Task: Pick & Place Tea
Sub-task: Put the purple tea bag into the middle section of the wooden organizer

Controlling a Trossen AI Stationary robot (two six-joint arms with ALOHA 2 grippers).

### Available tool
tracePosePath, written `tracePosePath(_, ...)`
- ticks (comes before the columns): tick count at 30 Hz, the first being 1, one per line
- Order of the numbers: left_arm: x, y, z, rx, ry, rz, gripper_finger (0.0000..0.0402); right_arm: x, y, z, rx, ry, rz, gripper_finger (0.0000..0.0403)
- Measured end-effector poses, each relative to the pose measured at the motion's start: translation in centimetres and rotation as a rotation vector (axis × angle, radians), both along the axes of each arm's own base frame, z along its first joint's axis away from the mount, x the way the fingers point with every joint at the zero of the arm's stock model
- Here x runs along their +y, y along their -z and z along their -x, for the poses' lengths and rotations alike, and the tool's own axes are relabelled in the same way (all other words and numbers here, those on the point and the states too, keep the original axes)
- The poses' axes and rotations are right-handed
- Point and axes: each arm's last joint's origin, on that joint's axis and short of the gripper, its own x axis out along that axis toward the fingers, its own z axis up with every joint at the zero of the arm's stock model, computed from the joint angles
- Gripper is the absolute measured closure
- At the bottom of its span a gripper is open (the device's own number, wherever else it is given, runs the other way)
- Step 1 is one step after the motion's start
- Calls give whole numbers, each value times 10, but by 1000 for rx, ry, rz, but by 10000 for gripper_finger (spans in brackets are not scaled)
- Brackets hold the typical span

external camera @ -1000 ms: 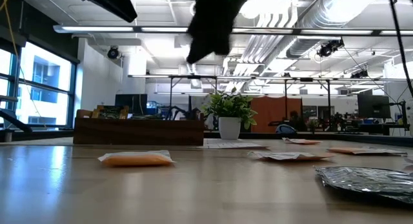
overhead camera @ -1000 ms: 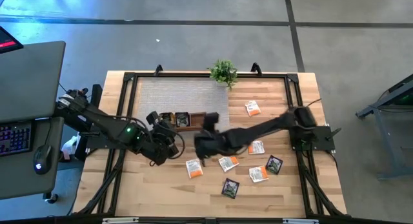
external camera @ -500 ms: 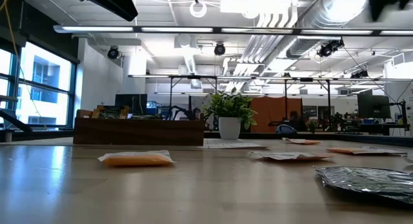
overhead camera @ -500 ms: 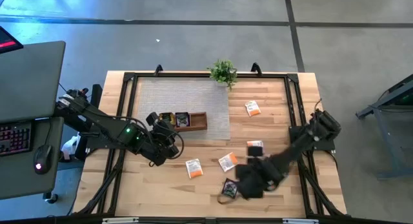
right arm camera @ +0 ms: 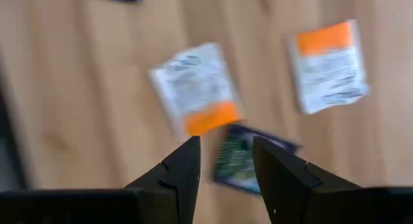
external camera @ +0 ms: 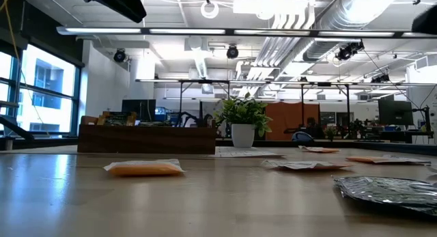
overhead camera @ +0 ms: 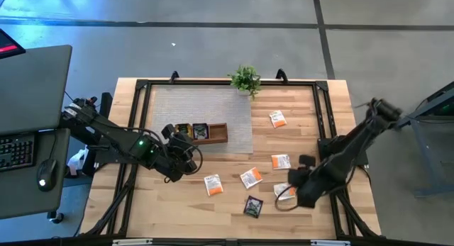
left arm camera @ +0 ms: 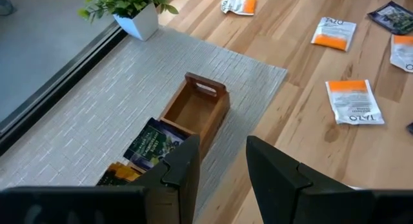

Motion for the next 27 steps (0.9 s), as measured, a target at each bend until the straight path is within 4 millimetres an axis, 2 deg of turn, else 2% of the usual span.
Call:
tracePosePath(7,0,0,0,1,1,-2,277,-43,47,44,-21,-57,-4,265)
tracePosePath(11,0,0,0,0,0,-3,277,-50,78,55,-2,-91,-132,266)
tracePosePath(15,0,0,0,-4,-4,-2,277,-51,104,58,-65,-100,-205,266)
tracePosePath(21,0,0,0,-18,-21,15,277,-56,118,56,-211,-60,-126,266)
tracePosePath(27,0,-1,-1,-27,-22,20,277,-55,113,40,-554,59,62,266)
